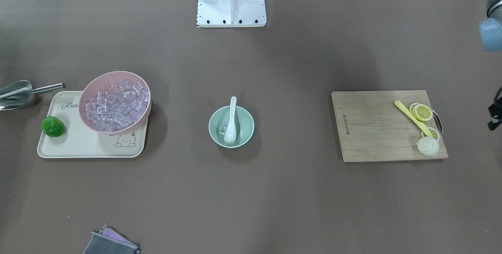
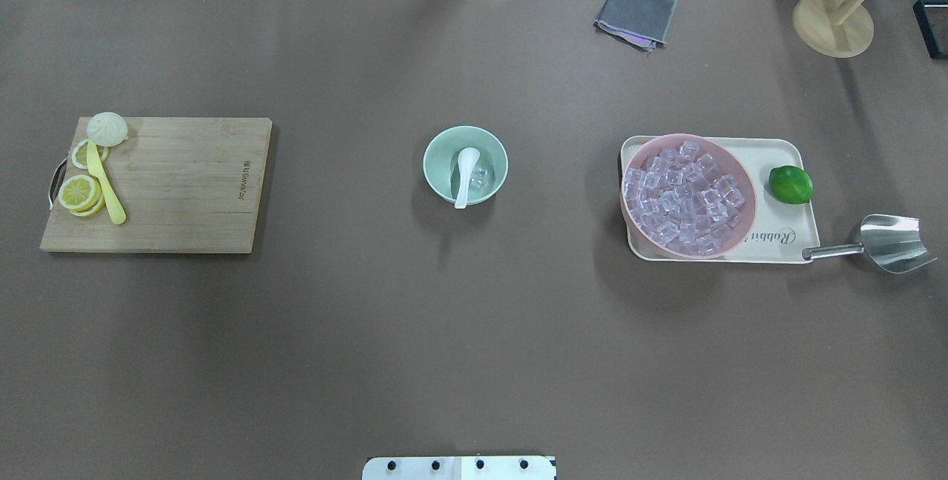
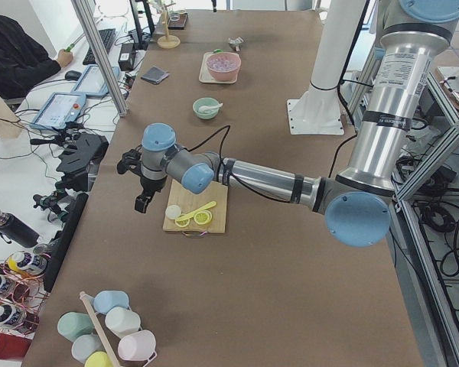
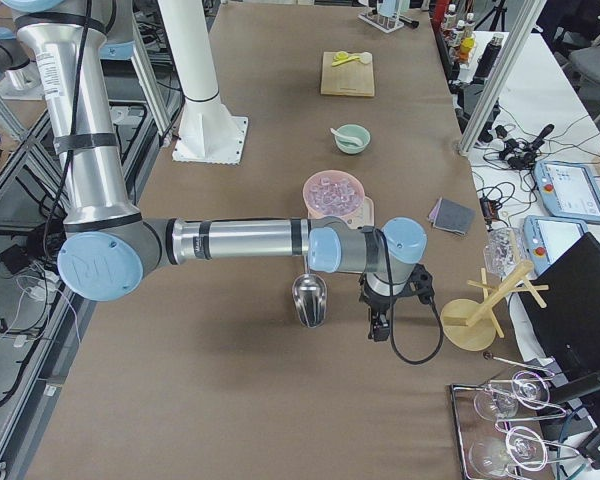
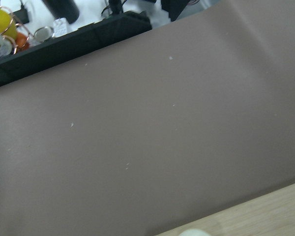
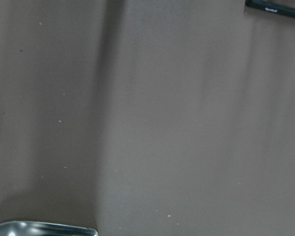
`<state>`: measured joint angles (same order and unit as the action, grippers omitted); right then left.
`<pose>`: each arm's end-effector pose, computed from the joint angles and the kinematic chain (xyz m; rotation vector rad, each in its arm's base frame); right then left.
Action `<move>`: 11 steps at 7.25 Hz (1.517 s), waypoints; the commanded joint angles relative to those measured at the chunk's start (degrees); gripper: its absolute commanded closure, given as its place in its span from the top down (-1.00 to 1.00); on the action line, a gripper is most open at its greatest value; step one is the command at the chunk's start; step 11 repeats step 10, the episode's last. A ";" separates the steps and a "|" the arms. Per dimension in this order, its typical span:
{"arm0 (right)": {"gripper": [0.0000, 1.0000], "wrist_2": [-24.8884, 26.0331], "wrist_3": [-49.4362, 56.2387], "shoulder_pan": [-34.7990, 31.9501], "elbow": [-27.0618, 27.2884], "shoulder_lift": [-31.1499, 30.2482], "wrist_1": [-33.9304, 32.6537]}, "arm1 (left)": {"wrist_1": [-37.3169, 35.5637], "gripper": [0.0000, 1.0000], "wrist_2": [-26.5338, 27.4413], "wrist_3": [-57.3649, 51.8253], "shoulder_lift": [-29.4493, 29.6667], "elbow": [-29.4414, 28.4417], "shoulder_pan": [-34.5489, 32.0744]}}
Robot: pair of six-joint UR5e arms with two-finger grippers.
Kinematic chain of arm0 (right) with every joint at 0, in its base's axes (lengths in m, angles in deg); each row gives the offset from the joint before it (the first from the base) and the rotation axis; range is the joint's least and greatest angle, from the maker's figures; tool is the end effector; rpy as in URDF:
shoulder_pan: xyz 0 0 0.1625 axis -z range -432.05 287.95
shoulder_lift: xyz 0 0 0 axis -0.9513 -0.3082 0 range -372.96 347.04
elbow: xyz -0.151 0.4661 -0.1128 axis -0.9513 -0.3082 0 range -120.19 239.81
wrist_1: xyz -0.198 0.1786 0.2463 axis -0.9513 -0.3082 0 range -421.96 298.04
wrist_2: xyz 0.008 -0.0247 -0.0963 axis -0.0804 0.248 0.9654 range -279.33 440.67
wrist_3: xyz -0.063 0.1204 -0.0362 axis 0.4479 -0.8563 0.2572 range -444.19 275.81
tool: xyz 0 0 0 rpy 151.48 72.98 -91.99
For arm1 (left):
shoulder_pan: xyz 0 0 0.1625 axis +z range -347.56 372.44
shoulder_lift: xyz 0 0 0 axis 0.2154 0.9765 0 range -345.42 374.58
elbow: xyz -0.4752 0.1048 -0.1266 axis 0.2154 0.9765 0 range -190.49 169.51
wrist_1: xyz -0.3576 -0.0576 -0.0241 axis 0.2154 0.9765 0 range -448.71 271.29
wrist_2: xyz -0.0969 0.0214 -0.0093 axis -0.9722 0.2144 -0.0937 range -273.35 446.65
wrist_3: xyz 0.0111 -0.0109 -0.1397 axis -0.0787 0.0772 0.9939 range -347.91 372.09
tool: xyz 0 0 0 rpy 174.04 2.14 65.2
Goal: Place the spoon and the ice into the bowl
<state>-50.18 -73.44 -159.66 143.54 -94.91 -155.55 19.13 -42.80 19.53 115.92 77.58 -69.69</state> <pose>0.0203 -0.5056 0.7593 0.0217 -0.7145 -0.2084 0.0345 -0.5709 0.6512 0.3627 0.7301 0.1708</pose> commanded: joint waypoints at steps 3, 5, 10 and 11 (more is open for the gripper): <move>1.00 -1.43 3.85 -4.94 3.35 -0.68 -4.82 | -3.78 0.96 -3.70 -1.82 -15.27 8.93 -5.85; 1.00 -1.60 3.75 -4.85 6.09 -1.72 -7.13 | -3.78 0.96 -3.62 -0.84 -15.82 8.78 -5.85; 1.00 -1.52 3.58 -4.85 5.83 -2.16 -7.04 | -3.52 0.96 -3.09 -1.02 -15.82 8.25 -5.85; 1.00 -1.52 3.58 -4.85 5.83 -2.16 -7.04 | -3.52 0.96 -3.09 -1.02 -15.82 8.25 -5.85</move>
